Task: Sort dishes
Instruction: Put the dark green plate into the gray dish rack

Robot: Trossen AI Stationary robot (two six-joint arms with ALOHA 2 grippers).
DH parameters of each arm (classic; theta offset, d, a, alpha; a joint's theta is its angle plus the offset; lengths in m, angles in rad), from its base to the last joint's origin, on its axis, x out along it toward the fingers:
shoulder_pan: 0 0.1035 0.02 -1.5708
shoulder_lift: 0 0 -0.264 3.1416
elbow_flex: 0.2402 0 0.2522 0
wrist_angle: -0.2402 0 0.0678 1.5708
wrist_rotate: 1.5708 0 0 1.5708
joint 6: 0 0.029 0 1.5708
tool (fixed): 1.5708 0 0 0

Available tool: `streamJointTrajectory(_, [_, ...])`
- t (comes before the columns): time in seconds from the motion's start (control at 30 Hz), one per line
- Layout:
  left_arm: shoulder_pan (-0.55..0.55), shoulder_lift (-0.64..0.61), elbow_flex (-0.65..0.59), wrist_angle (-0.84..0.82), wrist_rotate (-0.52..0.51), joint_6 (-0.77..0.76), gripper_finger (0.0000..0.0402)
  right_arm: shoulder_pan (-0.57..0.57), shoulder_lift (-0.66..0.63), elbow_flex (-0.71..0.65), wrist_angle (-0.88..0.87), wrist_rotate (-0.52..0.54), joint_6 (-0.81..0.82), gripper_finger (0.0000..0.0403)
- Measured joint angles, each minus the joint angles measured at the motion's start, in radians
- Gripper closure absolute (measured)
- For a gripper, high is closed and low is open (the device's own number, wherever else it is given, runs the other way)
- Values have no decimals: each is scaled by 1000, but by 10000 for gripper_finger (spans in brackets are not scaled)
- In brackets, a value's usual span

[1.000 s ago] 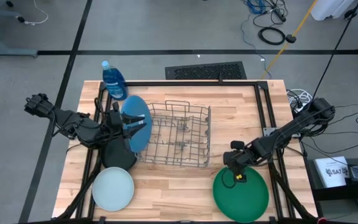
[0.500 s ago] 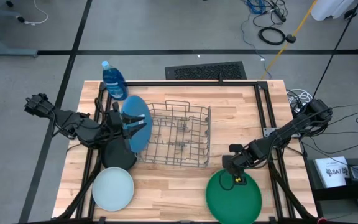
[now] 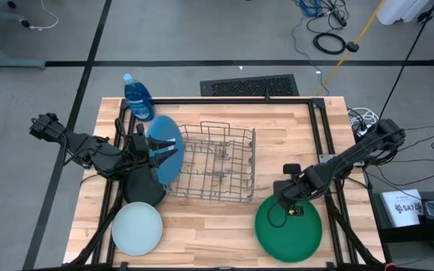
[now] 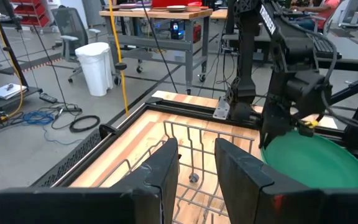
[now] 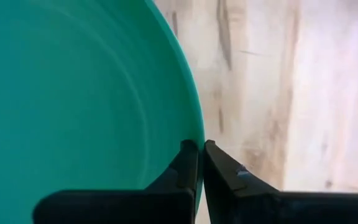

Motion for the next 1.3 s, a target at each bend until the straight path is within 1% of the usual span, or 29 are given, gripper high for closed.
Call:
streamJointTrajectory(0.27, [0, 0, 0, 0, 0, -5, 294, -1, -10, 135, -207, 95, 1, 402])
streamJointTrajectory(0.4, [0, 10, 0, 0, 2, -5, 294, -1, -10, 194, -257, 137, -15, 402])
streamJointTrajectory(0.47, [0, 19, 0, 0, 5, -5, 294, -4, -10, 200, -254, 142, -15, 401])
streamJointTrajectory(0.53, [0, 26, 0, 0, 5, -1, 294, -5, -6, 199, -256, 137, -13, 393])
streamJointTrajectory(0.63, [0, 31, 0, 0, 5, 1, 295, -5, 4, 199, -280, 138, 4, 370])
streamJointTrajectory(0.7, [0, 31, 0, 0, 5, 1, 294, -5, 8, 199, -285, 164, 22, 353])
streamJointTrajectory(0.77, [0, 31, 0, 0, 5, 1, 294, -5, 11, 199, -286, 182, 32, 344])
streamJointTrajectory(0.83, [0, 31, 0, 1, 5, 2, 295, -5, 11, 199, -285, 186, 34, 351])
streamJointTrajectory(0.93, [0, 31, 0, 0, 5, 1, 295, -5, 11, 199, -281, 187, 34, 386])
streamJointTrajectory(1.0, [0, 31, 0, 1, 5, 1, 294, -5, 11, 199, -248, 176, 41, 398])
streamJointTrajectory(1.07, [0, 31, 0, 0, 5, 1, 295, -4, 11, 199, -173, 135, 63, 387])
streamJointTrajectory(1.23, [0, 30, 0, 1, 5, 1, 295, 9, 22, 198, 103, -39, 122, 318])
streamJointTrajectory(1.3, [0, 30, 0, 0, 5, 2, 295, 25, 44, 198, 184, -89, 163, 288])
